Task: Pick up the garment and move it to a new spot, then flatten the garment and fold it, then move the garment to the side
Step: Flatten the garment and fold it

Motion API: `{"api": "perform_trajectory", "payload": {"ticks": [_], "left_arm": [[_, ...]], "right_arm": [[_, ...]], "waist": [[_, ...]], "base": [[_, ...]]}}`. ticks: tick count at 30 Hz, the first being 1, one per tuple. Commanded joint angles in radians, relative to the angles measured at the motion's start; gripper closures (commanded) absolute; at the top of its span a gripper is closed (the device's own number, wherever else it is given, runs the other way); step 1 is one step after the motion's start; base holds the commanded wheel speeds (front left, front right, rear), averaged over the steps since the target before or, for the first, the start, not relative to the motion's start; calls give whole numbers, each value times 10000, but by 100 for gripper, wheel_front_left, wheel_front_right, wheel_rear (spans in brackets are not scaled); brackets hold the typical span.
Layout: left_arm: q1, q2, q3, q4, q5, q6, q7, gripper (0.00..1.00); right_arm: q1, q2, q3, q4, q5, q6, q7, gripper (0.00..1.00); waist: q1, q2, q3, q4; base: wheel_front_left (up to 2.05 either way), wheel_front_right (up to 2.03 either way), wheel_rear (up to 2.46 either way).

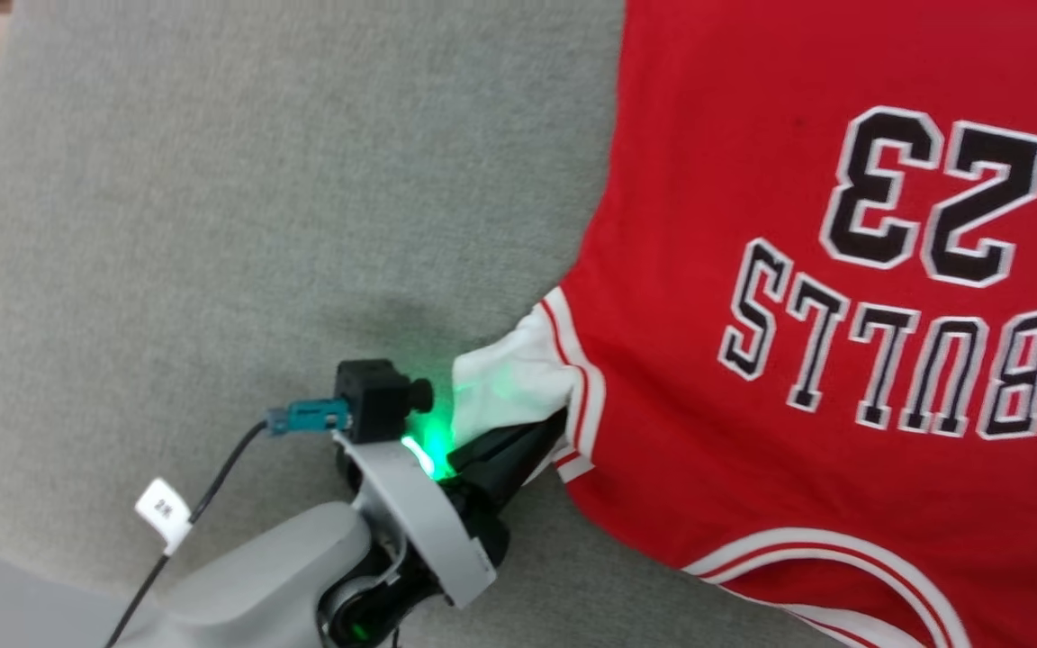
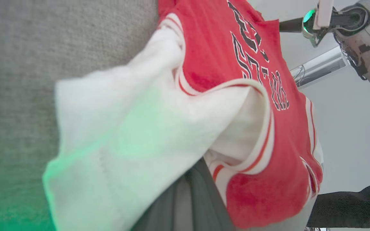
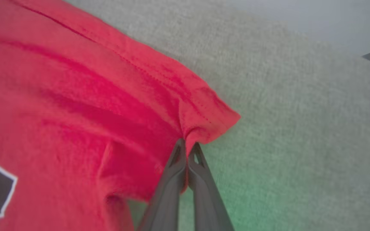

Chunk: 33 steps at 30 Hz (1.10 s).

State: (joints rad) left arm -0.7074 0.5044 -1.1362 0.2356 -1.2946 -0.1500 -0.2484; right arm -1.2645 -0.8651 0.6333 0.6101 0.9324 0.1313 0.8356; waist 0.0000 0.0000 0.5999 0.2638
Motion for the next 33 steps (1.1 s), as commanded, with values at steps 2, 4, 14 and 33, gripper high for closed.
{"api": "perform_trajectory", "payload": {"ticks": [2,4,14,33], "left_arm": [[854,414,-143,1034,-326,355,125,100],[1035,614,-85,994,-381,347,70,100],[1415,1140,456,775,-172,438,-76,100],[1847,1484,1243,319,356,796,-145,100]], "right_arm": [[882,-692,235,-791,603,-13,-172,100],[1573,-1220,346,-1469,1108,-13,-357,100],[6179,-3643,1022,-5018,3267,-13,-1754,100],[10848,-3094,1825,-7422,2483,-17,-4270,33]], "waist": [[0,0,-916,-586],[0,0,-1195,-781],[0,0,-1927,-1625],[0,0,-2151,-2024]], "base": [[0,0,0],[0,0,0],[0,0,0],[0,0,0]]}}
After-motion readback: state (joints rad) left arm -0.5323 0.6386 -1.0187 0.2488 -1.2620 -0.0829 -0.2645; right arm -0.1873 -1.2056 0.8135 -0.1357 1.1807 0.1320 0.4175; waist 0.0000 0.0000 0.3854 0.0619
